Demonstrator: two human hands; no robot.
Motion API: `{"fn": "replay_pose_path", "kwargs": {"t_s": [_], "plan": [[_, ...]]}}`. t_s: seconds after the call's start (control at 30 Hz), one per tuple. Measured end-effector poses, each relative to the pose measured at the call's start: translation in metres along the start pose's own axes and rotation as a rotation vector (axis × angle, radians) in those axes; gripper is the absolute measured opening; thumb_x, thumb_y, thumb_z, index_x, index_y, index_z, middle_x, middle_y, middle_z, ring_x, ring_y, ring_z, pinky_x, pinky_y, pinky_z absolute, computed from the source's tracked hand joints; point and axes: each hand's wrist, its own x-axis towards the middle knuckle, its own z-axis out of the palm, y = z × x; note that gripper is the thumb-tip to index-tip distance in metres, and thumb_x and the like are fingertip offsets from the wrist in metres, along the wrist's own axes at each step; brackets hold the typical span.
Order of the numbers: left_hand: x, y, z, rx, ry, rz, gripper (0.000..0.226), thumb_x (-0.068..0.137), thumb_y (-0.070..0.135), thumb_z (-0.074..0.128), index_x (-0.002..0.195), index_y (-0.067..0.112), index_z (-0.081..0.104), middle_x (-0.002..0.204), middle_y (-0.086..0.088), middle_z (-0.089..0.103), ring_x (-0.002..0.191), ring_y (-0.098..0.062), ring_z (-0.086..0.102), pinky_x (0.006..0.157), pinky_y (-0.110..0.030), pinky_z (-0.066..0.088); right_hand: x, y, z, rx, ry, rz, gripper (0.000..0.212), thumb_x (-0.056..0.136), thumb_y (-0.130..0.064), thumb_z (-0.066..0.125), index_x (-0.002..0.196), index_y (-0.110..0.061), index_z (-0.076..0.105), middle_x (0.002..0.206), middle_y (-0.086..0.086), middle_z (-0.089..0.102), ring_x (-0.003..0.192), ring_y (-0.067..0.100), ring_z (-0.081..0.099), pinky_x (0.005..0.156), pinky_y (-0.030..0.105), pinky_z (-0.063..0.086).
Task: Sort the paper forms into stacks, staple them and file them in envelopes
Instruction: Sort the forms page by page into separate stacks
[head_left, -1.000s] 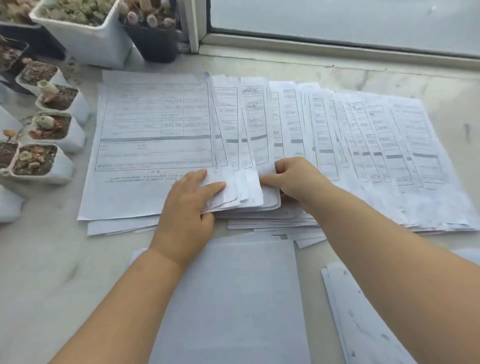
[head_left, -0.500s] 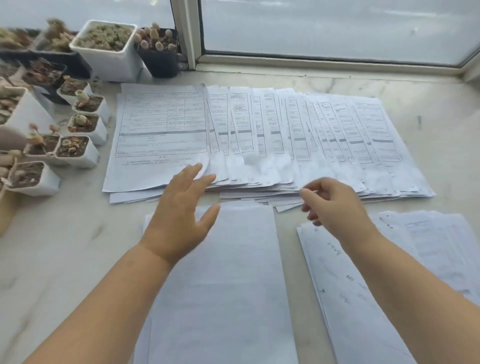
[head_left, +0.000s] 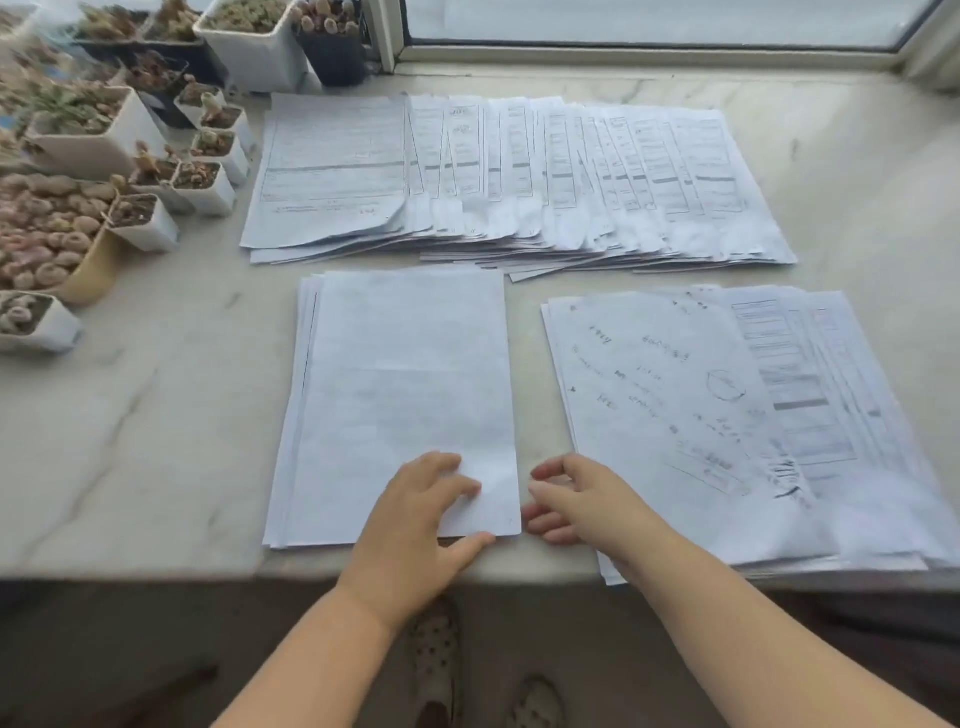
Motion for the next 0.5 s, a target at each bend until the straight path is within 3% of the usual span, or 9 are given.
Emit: {"fn": "replay_pose_path", "kwargs": {"t_s": [0.07, 0.17, 0.33, 0.43, 0.5], "plan": [[0.0, -0.001, -0.001, 0.02, -0.002, 0.007, 0.042, 0.071, 0.045, 0.077, 0.108, 0.026, 0.069, 0.129, 0.011, 0.05, 0.12, -0.005, 0.042, 0.098, 0.001, 0.016, 0.001, 0.005, 0.003, 0.023, -0.022, -0.01, 0.023, 0.091, -0.021, 0.063, 0.112, -0.021, 0.054, 0.087, 0.006, 0.076, 0.073, 0.011, 0.07, 0.065, 0.023, 0.053], [-0.001, -0.006, 0.0, -0.001, 0.024, 0.025, 0.037, 0.073, 0.035, 0.082, 0.108, 0.029, 0.071, 0.128, 0.021, 0.042, 0.12, 0.003, 0.038, 0.093, 0.007, 0.014, 0.003, 0.01, 0.006, 0.07, -0.038, -0.035, 0.025, 0.091, -0.023, 0.064, 0.114, -0.024, 0.053, 0.091, 0.006, 0.076, 0.075, 0.011, 0.07, 0.067, 0.024, 0.054], [-0.005, -0.017, 0.001, -0.089, 0.024, 0.055, 0.026, 0.08, 0.05, 0.063, 0.099, 0.034, 0.073, 0.129, 0.027, 0.043, 0.126, 0.014, 0.03, 0.101, 0.002, 0.015, 0.002, 0.014, 0.006, 0.137, -0.062, -0.049, 0.02, 0.092, -0.023, 0.064, 0.11, -0.017, 0.06, 0.087, 0.003, 0.076, 0.075, 0.012, 0.07, 0.071, 0.026, 0.055], [-0.005, -0.02, 0.004, -0.238, 0.105, 0.009, 0.02, 0.083, 0.048, 0.053, 0.082, 0.035, 0.068, 0.119, 0.031, 0.054, 0.121, 0.017, 0.041, 0.098, -0.002, 0.028, 0.004, 0.017, 0.006, 0.168, -0.056, -0.071, 0.018, 0.092, -0.017, 0.065, 0.109, -0.017, 0.058, 0.091, 0.009, 0.075, 0.075, 0.013, 0.07, 0.071, 0.027, 0.055], [-0.002, -0.019, 0.008, -0.389, 0.205, -0.087, 0.012, 0.08, 0.038, 0.059, 0.076, 0.029, 0.067, 0.102, 0.022, 0.065, 0.106, 0.007, 0.056, 0.091, -0.01, 0.04, 0.005, 0.018, 0.008, 0.188, -0.062, -0.091, 0.02, 0.091, -0.01, 0.065, 0.107, -0.017, 0.056, 0.084, 0.006, 0.072, 0.073, 0.013, 0.067, 0.071, 0.026, 0.055]]}}
